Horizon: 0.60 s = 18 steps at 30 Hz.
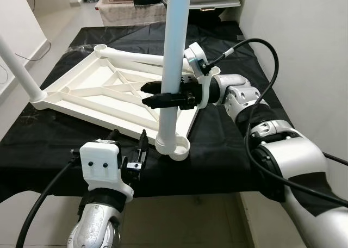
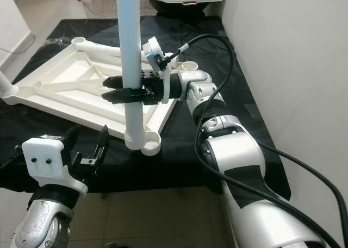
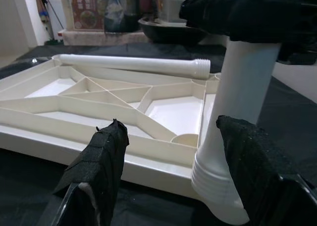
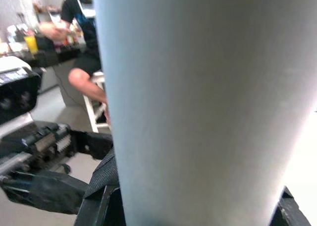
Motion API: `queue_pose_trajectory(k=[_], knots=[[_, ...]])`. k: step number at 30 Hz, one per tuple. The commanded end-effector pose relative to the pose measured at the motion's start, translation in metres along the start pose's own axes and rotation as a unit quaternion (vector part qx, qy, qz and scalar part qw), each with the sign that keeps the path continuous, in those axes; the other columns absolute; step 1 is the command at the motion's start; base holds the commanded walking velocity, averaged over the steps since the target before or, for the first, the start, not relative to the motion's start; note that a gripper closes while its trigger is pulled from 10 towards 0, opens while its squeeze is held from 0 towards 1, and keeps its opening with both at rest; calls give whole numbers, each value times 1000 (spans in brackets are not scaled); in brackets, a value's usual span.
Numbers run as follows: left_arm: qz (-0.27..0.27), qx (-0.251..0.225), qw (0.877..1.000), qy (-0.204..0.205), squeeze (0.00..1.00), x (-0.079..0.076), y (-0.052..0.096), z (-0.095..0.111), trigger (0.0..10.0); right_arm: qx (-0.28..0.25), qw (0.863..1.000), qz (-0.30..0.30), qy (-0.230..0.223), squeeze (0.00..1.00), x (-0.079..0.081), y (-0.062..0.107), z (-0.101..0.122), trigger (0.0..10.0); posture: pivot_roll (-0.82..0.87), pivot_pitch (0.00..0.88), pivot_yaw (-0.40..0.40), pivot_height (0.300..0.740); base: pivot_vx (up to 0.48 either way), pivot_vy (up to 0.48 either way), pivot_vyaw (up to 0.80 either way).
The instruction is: Building children table
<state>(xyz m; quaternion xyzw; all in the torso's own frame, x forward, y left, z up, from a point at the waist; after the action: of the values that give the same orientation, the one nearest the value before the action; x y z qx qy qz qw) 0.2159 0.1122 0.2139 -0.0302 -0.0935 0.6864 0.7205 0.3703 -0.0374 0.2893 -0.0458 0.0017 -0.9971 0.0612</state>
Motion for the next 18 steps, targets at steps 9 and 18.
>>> queue_pose_trajectory(k=[9, 18], knots=[[4, 13, 1000, -2, 0, 0, 4, -4, 10000, 13, 999, -11, 37, 0, 0, 7, 16, 10000, 53, 236, -8, 740, 0, 0, 0], [-3, 40, 999, -11, 0, 0, 13, -17, 10000, 27, 999, -7, 17, 0, 1, 16, 1, 10000, 54, 218, -3, 740, 0, 0, 0]])
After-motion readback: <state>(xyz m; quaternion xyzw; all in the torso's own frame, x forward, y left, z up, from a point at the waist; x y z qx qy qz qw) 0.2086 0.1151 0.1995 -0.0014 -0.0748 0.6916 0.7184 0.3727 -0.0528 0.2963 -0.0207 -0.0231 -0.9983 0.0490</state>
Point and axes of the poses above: a point about 5 cm out from each wrist's last joint towards the gripper, its own y axis pointing back from the gripper into the wrist, its own z axis along the axis of the wrist's last joint, x = y × z, the point moved 3 cm from there along -y, pointing out of the wrist towards the gripper, and after that the axes turned 11 degrees about -y, right-handed, at the moved point
